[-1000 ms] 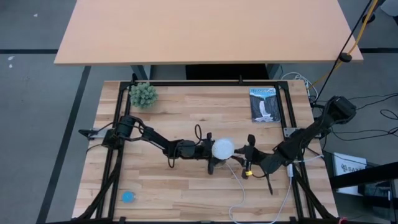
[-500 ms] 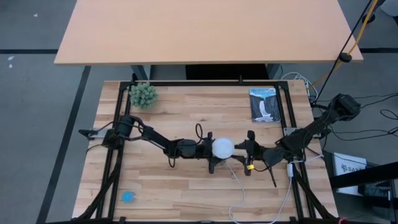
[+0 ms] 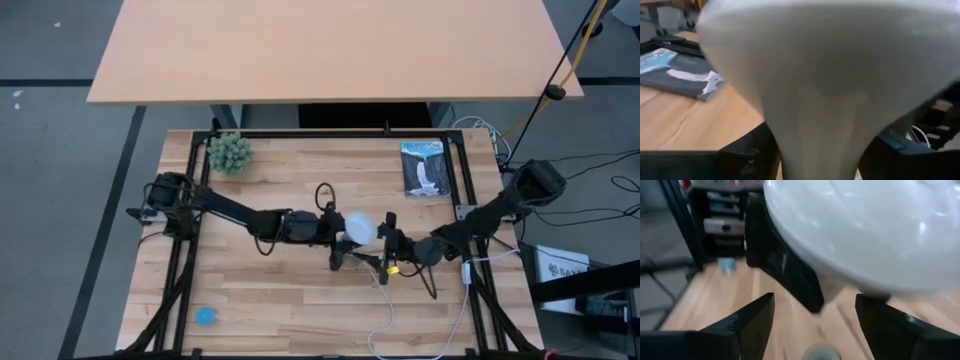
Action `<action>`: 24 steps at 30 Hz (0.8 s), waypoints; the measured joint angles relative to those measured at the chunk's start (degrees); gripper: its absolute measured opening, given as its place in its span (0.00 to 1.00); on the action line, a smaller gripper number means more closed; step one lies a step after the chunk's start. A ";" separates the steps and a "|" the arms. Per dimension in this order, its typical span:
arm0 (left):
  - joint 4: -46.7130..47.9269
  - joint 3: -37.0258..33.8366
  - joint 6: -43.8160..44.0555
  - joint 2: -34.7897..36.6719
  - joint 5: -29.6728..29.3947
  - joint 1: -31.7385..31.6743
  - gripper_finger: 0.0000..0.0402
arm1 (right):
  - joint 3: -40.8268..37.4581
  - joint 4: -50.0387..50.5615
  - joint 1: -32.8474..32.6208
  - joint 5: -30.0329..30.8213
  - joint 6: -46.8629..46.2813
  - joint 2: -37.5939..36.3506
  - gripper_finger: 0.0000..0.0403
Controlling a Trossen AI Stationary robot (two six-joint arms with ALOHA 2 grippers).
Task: Screw lightbulb
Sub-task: Insert the lightbulb into the lamp
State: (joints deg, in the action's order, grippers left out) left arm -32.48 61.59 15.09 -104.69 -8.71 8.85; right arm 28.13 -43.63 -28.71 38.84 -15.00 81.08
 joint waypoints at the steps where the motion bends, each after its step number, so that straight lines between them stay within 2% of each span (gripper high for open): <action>1: 3.43 1.42 0.02 0.81 0.09 -0.08 0.52 | 0.06 -4.05 0.40 0.02 1.70 1.24 0.67; 5: 15.66 6.04 -0.13 2.35 0.17 -0.12 0.52 | 0.05 -16.70 1.64 0.06 8.78 4.97 0.67; 7: 19.56 7.75 -0.19 2.57 0.17 -0.08 0.52 | 0.08 -19.35 1.72 0.17 10.46 5.12 0.66; 14: 24.34 9.66 -0.57 2.96 1.07 -0.03 0.52 | 0.04 -17.40 -0.53 0.24 12.95 1.91 0.66; 24: 22.82 9.63 2.51 2.89 2.23 0.19 0.52 | 0.06 -11.92 0.73 -0.02 14.69 -1.79 0.66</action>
State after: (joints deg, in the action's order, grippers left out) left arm -9.66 71.22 17.60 -101.80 -6.48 9.04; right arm 28.18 -55.54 -27.98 38.81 -0.32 79.29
